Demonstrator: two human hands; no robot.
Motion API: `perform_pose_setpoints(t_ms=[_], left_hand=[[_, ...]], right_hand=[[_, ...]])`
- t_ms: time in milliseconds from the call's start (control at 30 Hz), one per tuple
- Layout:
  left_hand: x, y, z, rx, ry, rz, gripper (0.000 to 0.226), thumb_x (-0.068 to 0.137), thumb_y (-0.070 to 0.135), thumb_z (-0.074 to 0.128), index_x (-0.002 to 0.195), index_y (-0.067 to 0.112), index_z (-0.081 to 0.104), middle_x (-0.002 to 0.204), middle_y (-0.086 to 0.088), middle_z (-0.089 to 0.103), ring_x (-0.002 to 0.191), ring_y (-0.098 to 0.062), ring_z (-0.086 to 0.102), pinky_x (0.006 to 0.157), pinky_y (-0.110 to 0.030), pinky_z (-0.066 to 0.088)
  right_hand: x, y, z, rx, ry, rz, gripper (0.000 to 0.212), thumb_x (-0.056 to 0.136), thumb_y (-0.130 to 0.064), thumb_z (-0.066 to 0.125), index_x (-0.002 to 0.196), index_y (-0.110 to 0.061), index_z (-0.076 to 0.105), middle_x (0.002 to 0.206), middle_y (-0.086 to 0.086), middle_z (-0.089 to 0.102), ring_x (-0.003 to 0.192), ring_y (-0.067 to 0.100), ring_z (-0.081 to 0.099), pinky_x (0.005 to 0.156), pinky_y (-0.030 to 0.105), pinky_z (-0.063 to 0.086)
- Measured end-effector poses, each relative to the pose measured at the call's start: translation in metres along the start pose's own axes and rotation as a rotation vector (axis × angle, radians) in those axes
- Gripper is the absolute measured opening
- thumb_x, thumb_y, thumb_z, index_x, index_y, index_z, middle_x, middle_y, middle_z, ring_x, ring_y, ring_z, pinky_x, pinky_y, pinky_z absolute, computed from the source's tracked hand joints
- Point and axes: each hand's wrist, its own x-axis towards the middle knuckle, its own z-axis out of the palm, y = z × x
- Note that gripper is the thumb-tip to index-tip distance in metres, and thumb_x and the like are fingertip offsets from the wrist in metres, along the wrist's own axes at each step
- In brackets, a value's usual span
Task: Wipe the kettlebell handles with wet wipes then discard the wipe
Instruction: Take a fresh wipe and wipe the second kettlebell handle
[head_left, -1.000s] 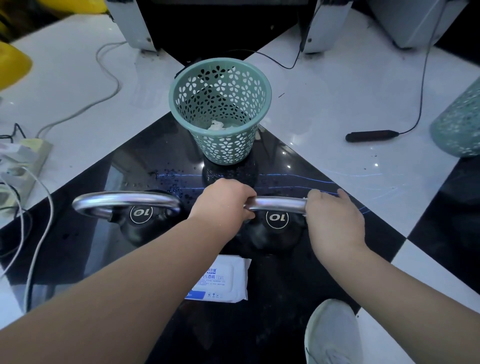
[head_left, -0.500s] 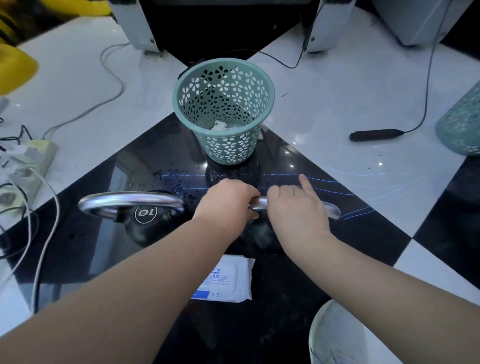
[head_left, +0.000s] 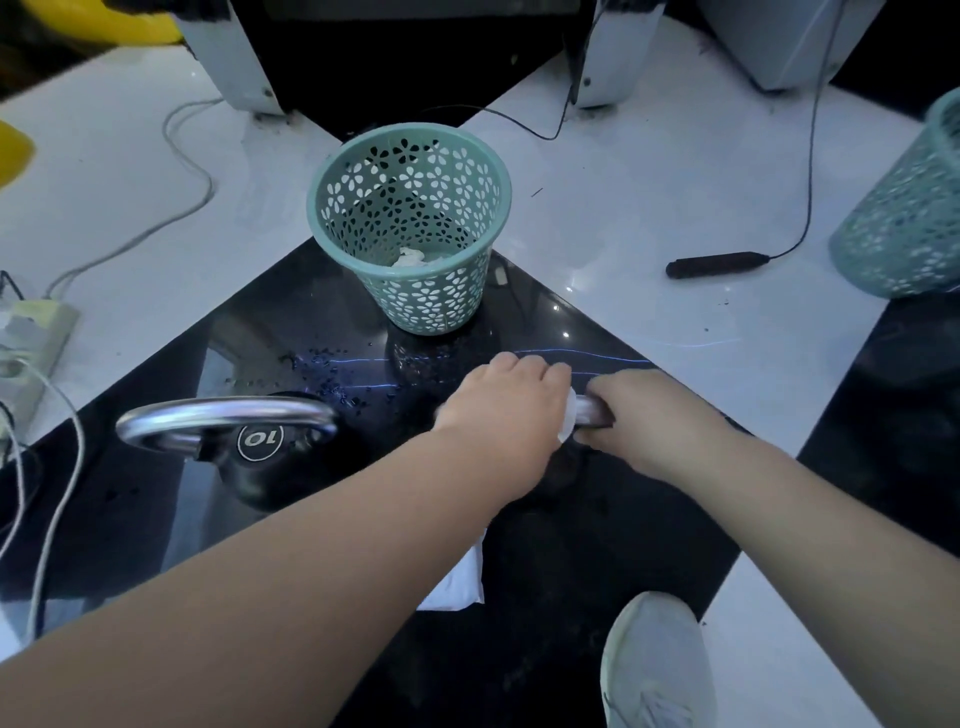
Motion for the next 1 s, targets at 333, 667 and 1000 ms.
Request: perform_pose_setpoints(t_ms=[333,667,1000], left_hand=[[0.015,0.009,0.011,0.108,-0.044,-0.008,0.025,0.086,0.004,0.053,0.109,0.011,0.046,0.107,-0.005,0.06,0.098,-0.027,0.055,0.072,-0.033,0.031],[0.006,-0.029,0.032,0.043,0.138,0.06,0.014,0.094,0.027,0.052,0.102,0.016,0.049,0.094,-0.001,0.062,0.094,-0.025,0.053,0.083,-0.032,0.036],[-0.02,-0.066,0.073,-0.576,0.267,-0.214,0.013,0.083,0.011,0.064,0.093,0.017,0.062,0.08,0.002,0.062,0.073,-0.019,0.052,0.062,-0.028,0.04]], right_hand=[[0.006,0.004,0.019,0.115,0.094,-0.041,0.019,0.087,-0.027,0.063,0.077,-0.015,0.051,0.077,0.005,0.059,0.072,0.025,0.055,0.054,0.03,0.035],[0.01,0.006,0.022,0.139,0.106,-0.04,0.02,0.088,-0.029,0.063,0.078,-0.02,0.048,0.066,-0.002,0.051,0.063,0.02,0.048,0.047,0.024,0.03],[0.012,0.009,0.027,0.15,0.137,-0.031,0.011,0.087,-0.023,0.06,0.083,-0.016,0.053,0.068,-0.002,0.052,0.059,0.016,0.045,0.048,0.024,0.031]])
